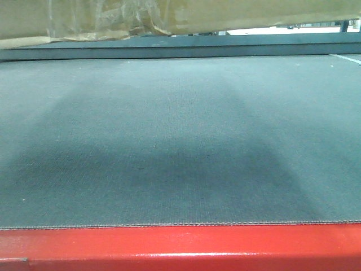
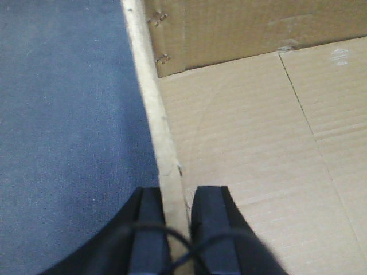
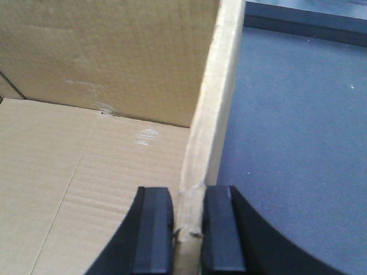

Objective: Grab carton from right shelf to conveyor
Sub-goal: 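Carry the box with both grippers to the red conveyor, then lower the box onto the grey belt with both grippers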

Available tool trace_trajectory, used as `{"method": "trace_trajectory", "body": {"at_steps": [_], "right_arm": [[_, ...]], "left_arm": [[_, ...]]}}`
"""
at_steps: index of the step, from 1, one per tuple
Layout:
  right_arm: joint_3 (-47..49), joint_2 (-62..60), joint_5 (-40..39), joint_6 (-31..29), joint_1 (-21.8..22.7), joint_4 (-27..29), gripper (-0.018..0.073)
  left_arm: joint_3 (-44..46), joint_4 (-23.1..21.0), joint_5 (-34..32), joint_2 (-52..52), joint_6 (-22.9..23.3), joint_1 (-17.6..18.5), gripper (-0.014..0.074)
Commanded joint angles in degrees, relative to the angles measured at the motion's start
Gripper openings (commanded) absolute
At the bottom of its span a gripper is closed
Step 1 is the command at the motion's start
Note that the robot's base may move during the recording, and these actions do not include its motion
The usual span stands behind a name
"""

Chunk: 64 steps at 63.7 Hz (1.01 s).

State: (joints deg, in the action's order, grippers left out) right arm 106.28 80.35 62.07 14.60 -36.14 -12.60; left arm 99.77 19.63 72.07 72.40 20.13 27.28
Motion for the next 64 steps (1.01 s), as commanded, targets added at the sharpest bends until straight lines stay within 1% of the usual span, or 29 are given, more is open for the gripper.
{"method": "trace_trajectory", "body": {"at_steps": [1, 30, 33, 39, 44, 50, 64], "right_arm": [[0.37, -0.63, -4.75, -0.75, -0.21, 1.55, -0.007], [0.37, -0.63, -4.75, -0.75, -0.21, 1.55, -0.007], [0.37, -0.63, -3.3, -0.75, -0.21, 2.19, -0.007], [0.37, -0.5, -1.91, -0.75, -0.21, 2.15, -0.007], [0.37, 0.23, -0.81, -0.75, 0.76, 2.05, -0.007], [0.37, 2.19, 0.09, -0.75, 2.8, 2.05, -0.007], [0.37, 10.03, 0.01, -0.75, 7.76, 2.05, -0.007]], "left_arm": [[0.33, -2.32, -2.11, -0.42, -0.24, 0.57, -0.0016], [0.33, -2.33, -2.11, -0.42, -0.24, 0.57, -0.0016], [0.33, -2.33, -3.52, -0.42, -0.24, 0.57, -0.0016], [0.24, -2.3, -4.63, 0.28, -0.24, -0.46, -0.0016], [-0.07, -2.44, -5.63, 1.66, -0.24, -1.65, -0.0016], [-1.51, -2.44, -9.17, 3.52, -0.39, -3.33, -0.0016], [-8.59, -2.44, -20.19, 7.64, -0.39, -6.64, -0.0016]]}}
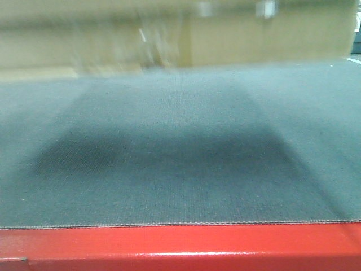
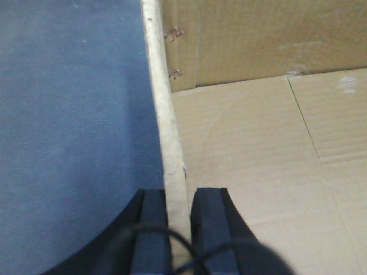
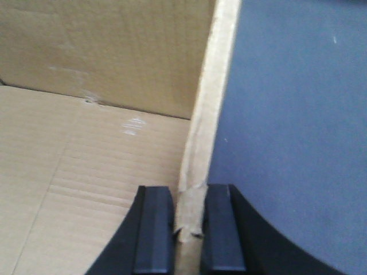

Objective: Grab carton from right shelf to conveyor
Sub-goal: 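Lower the box onto the grey belt with both grippers, then open both grippers and pull them back from the box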

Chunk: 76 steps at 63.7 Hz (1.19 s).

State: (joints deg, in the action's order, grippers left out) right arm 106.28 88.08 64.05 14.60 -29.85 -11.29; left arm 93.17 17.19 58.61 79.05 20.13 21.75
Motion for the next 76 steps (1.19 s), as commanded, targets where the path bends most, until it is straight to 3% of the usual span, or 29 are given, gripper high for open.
{"method": "trace_trajectory", "body": {"at_steps": [1, 18, 23, 30, 36, 40, 56, 62, 70, 76], "right_arm": [[0.37, 2.91, -1.97, -0.75, 1.69, 0.74, -0.007], [0.37, 12.62, -2.23, -0.75, 3.33, 0.74, -0.0062], [0.37, 13.92, -2.23, -0.75, 3.33, 0.74, 0.0042], [0.37, 14.19, -2.38, -0.75, 3.33, 0.74, 0.0336], [0.37, 13.7, -2.16, -0.75, 3.33, 0.5, 0.0571], [0.37, 12.95, -1.95, -0.75, 3.33, 0.09, 0.057], [0.37, 6.43, -1.4, -0.75, 3.43, -0.15, 0.0566], [0.37, 2.97, -0.3, -0.75, 3.43, -0.4, 0.0507], [0.37, -0.93, 2.65, -0.75, 3.43, -2.66, 0.026], [-0.79, -4.05, 3.56, -0.75, 3.43, -4.48, -0.0009]], "left_arm": [[-2.44, 0.01, -7.64, 1.21, -0.39, -1.33, -0.0016], [-5.7, 0.15, -12.49, 7.67, -0.39, -3.86, -0.0016], [-5.7, 0.3, -12.36, 8.9, -0.39, -3.86, 0.0022], [-5.7, 0.3, -12.63, 9.18, -0.39, -3.86, 0.0224], [-5.46, 0.3, -12.7, 9.18, -0.39, -3.86, 0.0465], [-5.12, 0.3, -11.58, 9.06, -0.39, -3.86, 0.0631], [-4.34, 0.44, -8.26, 3.39, -3.2, -3.86, 0.0466], [-4.34, 0.54, -8.11, -0.52, -4.66, -3.86, 0.0363], [-5.69, 1.15, -8.05, -6.58, -7.25, -5.4, 0.0146], [-10.02, 1.58, -10.32, -11.52, -7.25, -8.75, -0.0036]]}}
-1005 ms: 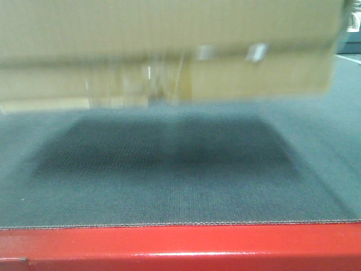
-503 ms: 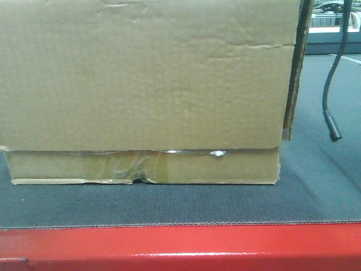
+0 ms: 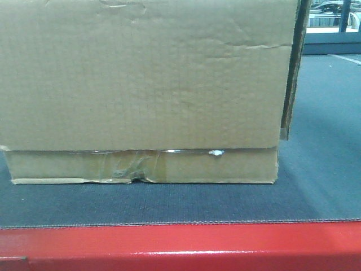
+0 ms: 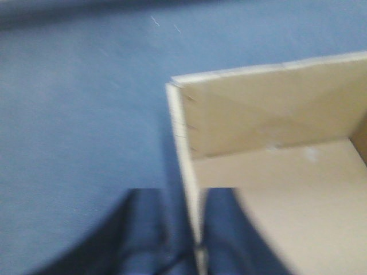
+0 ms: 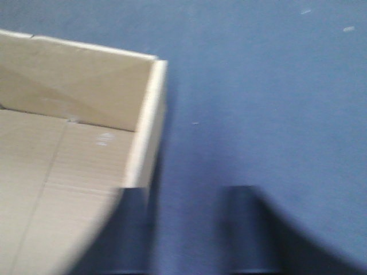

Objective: Grab carton from right shelf to conveyor
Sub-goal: 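Open both grippers and pull them back from the box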

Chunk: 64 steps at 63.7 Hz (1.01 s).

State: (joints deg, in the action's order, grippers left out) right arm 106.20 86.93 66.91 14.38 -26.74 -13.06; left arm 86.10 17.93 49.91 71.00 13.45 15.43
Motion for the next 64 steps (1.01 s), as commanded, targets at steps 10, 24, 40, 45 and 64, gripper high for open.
{"method": "trace_trajectory", "body": {"at_steps": [10, 24, 40, 45, 64], "right_arm": [[-6.32, -8.6, -1.72, -0.53, 0.32, -4.79, -0.006], [-21.47, -17.45, -9.27, -0.41, 0.32, -5.01, -0.0061], [-44.67, -30.39, -25.02, 2.44, 0.32, -5.01, -0.0061], [-54.66, -36.39, -33.52, 2.55, 0.32, -5.01, -0.0061], [-80.05, -59.73, -51.25, 2.55, 0.32, -5.01, -0.0061]], "left_arm": [[-14.43, 0.21, -7.22, -11.38, -0.57, -9.59, 0.0015], [-33.68, -4.01, -17.57, -23.45, -0.57, -16.13, 0.0015], [-51.99, -4.78, -24.29, -38.07, -0.57, -16.29, 0.0015], [-55.68, -4.78, -25.87, -42.81, -0.57, -16.29, 0.0015], [-59.61, -4.78, -26.7, -52.11, -0.57, -16.29, 0.0015]]}}
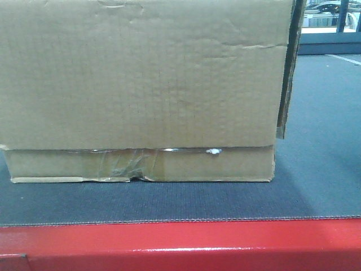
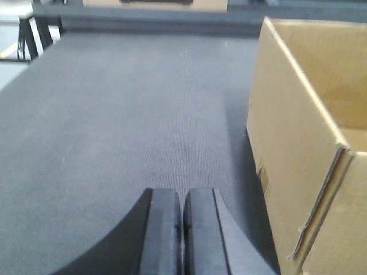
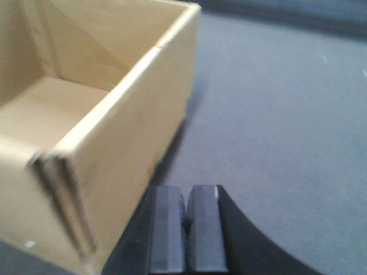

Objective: Grab carton from right shelf to conveyor
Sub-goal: 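Open both grippers and pull them back from the box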

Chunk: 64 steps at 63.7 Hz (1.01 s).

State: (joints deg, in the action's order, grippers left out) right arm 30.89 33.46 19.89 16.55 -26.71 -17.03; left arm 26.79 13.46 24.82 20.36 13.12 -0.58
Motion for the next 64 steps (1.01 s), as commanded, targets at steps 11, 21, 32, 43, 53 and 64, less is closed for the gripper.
{"method": "trace_trajectory", "body": {"at_steps": [11, 21, 32, 43, 53, 64], "right_arm": [[-11.5, -18.22, -4.24, 0.38, 0.29, -1.04, -0.0061], [-12.88, -24.64, -3.63, 0.38, 0.29, -1.04, -0.0061], [-12.88, -25.78, -3.74, 0.38, 0.29, -1.04, -0.0061], [-12.88, -25.78, -3.74, 0.38, 0.29, -1.04, -0.0061], [-12.88, -25.78, -3.74, 0.38, 0.29, -1.04, -0.0061], [-12.88, -25.78, -3.74, 0.38, 0.29, -1.04, -0.0061]], "left_arm": [[-0.31, -0.3, -1.6, -2.19, -0.23, -0.28, 0.0015], [-0.31, -0.05, -1.5, -2.18, -0.23, -0.28, 0.0015], [-0.31, -0.05, -1.5, -2.18, -0.23, -0.28, 0.0015], [-0.31, -0.05, -1.5, -2.18, -0.23, -0.28, 0.0015], [-0.31, -0.05, -1.5, -2.18, -0.23, -0.28, 0.0015], [-0.56, -3.8, -1.71, -2.3, -0.23, -0.28, 0.0015]]}}
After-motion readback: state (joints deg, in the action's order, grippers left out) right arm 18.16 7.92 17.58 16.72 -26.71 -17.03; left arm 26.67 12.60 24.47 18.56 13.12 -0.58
